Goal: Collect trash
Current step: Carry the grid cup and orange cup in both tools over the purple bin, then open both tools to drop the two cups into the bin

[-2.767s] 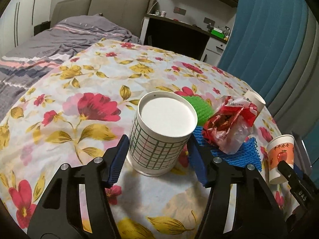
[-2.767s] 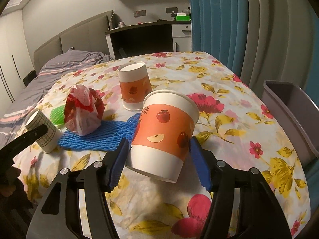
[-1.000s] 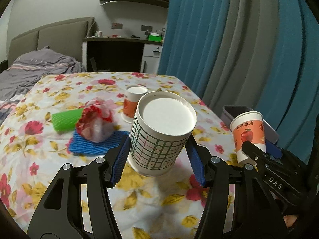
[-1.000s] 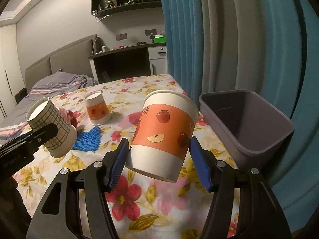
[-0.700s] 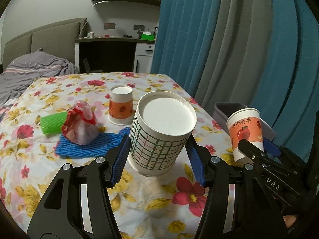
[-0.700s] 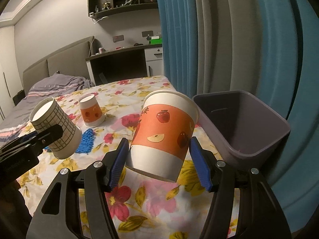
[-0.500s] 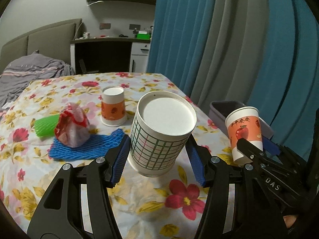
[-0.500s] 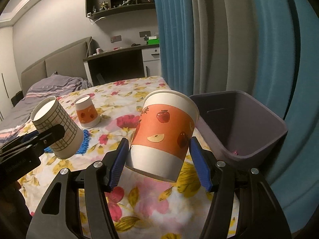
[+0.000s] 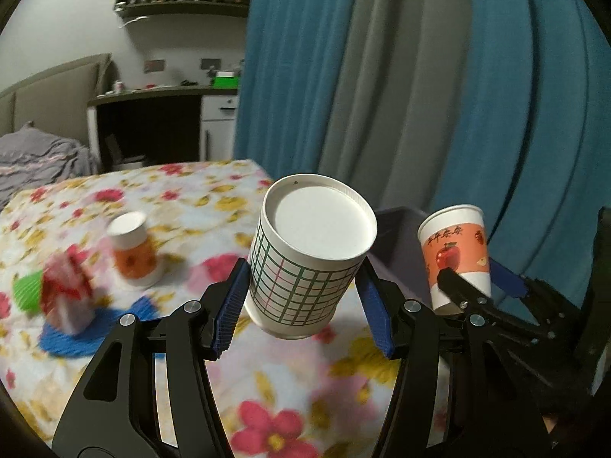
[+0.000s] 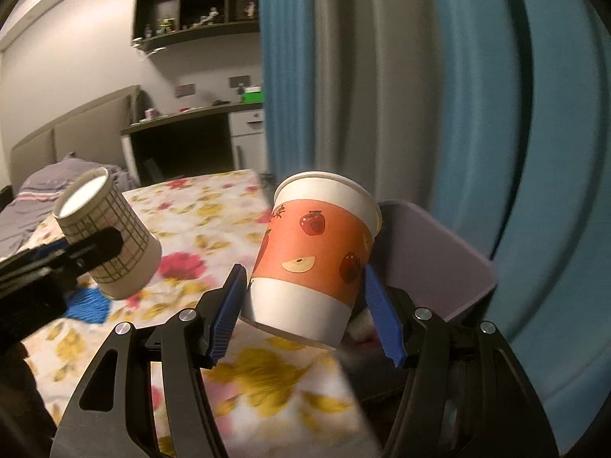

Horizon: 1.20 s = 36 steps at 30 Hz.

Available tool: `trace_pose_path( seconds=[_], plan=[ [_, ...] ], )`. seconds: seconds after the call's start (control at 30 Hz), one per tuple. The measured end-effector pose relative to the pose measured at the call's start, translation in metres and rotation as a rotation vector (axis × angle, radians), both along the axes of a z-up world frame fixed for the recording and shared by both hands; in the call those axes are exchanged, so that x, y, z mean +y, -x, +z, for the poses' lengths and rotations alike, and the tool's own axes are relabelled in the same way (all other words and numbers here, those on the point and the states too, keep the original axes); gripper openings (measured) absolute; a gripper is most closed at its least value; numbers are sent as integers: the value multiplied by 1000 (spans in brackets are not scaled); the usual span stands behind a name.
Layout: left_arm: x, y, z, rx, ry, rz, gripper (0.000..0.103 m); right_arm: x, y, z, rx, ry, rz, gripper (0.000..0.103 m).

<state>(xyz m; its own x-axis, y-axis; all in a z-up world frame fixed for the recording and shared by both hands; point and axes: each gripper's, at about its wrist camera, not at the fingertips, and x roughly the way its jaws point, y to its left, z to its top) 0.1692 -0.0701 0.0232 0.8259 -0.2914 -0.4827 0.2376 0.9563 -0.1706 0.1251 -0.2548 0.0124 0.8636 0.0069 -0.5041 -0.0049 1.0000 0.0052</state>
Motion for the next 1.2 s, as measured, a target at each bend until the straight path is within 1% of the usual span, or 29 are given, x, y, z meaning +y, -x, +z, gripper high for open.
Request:
trace_pose_path(
  seconds=[0.13,0.27,0.47,0.57,0.73,0.97,1.2],
  plan=[
    [-30,-22,3,4,22,-62,56,-27,-16,-7,12,4,-56,61],
    [-61,-43,0,16,17,-116,56,-52,-32,-17,25,2,-95,61],
    [-101,-74,-12,43,22,-179,56,-78,-52,-40,89,-18,-125,61],
    [-115,-85,-21,66,29,-197,56,-83,-57,-49,119,-28,-119,61],
    [-136,-104,-34,118,47,-222,56,-86,-65,-56,142,-32,-103,61],
    [-150,-121,-48,150,56,-244,56,-91,-69,-63,171,-39,-98,62],
    [-162,-127,-59,180,35,-265,57,-93,-70,-64,194,-41,-85,62]
  ],
)
